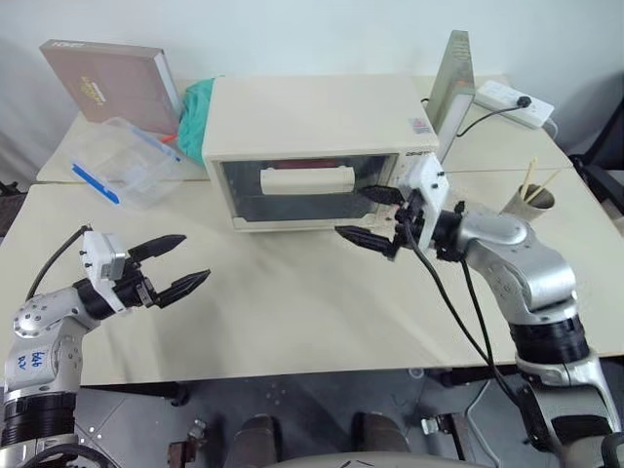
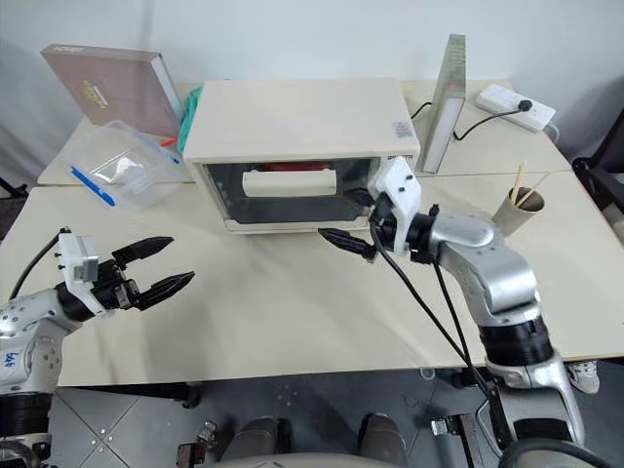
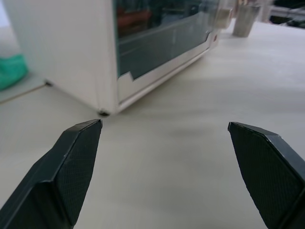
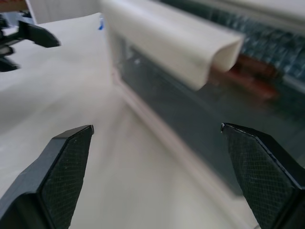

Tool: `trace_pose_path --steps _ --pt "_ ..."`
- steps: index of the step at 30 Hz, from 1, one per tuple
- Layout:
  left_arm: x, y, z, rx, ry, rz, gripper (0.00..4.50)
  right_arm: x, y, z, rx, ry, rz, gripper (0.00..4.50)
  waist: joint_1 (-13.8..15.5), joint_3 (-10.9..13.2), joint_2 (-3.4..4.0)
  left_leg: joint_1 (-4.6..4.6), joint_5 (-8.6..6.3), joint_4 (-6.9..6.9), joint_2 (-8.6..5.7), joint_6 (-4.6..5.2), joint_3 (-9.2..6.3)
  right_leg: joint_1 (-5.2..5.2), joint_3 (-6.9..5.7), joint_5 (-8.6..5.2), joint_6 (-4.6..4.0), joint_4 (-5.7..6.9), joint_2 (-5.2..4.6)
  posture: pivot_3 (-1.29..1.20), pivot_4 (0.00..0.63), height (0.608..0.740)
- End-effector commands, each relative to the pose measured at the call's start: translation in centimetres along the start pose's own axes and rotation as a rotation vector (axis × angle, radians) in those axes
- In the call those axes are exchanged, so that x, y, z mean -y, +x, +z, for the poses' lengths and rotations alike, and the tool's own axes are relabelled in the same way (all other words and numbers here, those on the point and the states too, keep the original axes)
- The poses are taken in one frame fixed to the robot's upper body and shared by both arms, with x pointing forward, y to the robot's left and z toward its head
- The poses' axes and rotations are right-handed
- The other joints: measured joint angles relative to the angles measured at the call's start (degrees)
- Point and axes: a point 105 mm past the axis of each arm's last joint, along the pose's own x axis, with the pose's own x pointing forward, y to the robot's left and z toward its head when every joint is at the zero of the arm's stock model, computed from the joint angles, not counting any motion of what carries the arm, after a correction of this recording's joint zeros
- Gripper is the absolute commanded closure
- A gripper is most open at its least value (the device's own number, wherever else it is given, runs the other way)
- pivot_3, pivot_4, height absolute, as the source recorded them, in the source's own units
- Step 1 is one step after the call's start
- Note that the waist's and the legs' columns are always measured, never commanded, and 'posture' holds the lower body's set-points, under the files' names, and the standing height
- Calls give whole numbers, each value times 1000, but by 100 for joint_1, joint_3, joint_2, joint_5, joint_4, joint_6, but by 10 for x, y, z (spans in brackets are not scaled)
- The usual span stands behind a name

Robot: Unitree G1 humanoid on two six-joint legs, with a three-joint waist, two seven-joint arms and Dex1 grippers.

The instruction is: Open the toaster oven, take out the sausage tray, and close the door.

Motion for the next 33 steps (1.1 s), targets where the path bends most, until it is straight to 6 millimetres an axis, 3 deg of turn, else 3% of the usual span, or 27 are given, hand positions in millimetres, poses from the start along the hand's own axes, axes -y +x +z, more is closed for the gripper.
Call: trace_pose_path --steps 1,7,12,17,25,28,33 --pt "1 2 13 43 34 -10 0 3 8 12 39 -77 24 23 -23 0 0 0 0 -2 0 0 0 0 -1 0 0 0 0 0 150 740" --pt "4 0 13 43 37 7 0 -9 20 38 134 -123 114 23 -110 1 0 0 -1 2 0 -1 -1 0 -5 1 2 6 -1 0 150 740" --pt "5 -2 13 46 32 24 0 -19 17 44 153 -129 169 23 -137 4 4 1 -1 -5 1 -1 -1 -5 -5 1 2 9 -1 0 150 740" --pt "-4 -2 19 56 0 64 0 -44 8 25 62 -128 317 23 -125 6 3 0 -2 -6 1 -2 -1 -6 -5 1 2 8 -1 0 150 740" --pt "-14 0 36 131 -33 86 0 -65 6 0 -6 -119 372 23 -154 6 2 5 -3 -5 2 -4 4 -6 -3 1 2 10 0 0 150 740" --pt "-11 0 40 150 -50 33 858 -69 8 -4 -6 -120 371 0 -180 6 2 7 -3 -5 4 -5 6 -6 -3 1 1 10 0 0 150 740" --pt "-27 6 49 180 -35 68 2205 -69 10 -4 -2 -121 363 0 -190 6 1 10 -3 -2 5 -5 6 -6 -3 1 1 17 0 0 150 740"
